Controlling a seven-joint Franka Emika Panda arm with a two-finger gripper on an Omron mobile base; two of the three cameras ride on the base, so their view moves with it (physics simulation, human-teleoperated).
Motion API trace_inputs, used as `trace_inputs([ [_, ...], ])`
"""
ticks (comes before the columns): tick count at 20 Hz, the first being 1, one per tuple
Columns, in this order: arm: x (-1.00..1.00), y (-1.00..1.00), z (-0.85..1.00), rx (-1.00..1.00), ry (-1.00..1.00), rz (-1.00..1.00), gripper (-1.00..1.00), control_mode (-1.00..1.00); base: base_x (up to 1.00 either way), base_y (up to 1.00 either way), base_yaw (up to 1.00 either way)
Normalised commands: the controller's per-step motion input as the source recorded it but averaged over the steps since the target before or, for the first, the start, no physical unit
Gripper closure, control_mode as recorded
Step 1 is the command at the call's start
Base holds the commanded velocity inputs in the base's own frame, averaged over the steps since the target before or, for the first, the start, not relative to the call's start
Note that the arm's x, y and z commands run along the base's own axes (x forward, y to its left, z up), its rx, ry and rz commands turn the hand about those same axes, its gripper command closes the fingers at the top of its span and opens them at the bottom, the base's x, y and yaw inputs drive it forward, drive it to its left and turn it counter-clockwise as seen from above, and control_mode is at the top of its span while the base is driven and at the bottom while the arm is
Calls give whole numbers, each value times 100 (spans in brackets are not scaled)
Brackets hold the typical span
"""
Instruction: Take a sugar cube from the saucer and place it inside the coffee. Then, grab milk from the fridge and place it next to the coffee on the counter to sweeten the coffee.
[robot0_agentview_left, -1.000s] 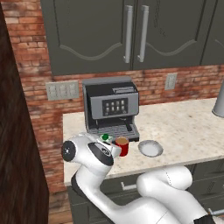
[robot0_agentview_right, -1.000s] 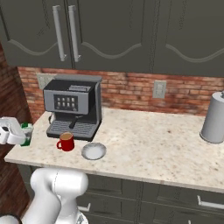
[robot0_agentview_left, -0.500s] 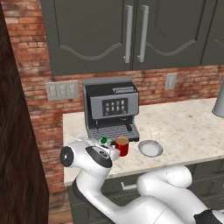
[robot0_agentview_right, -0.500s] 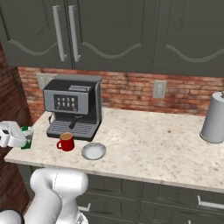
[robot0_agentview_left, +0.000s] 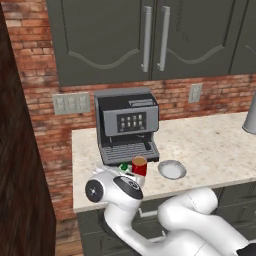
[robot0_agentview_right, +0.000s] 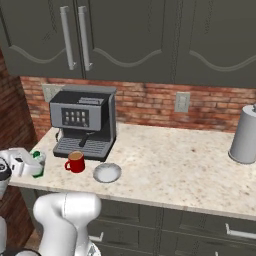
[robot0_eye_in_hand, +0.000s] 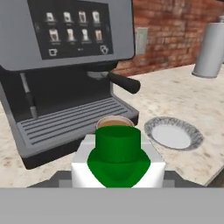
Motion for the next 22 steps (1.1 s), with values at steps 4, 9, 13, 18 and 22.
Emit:
trace_inputs([
  [4,31,-4,-29,0,-2,10,100,-100,0,0,0],
  [9,42,5,-16,-2,0,3,100,-100,0,0,0],
  [13,35,27,-18,-7,0,0,100,-100,0,0,0],
  [18,27,41,-15,-10,0,0,100,-100,0,0,0],
  [22,20,40,-10,-7,0,0,100,-100,0,0,0],
])
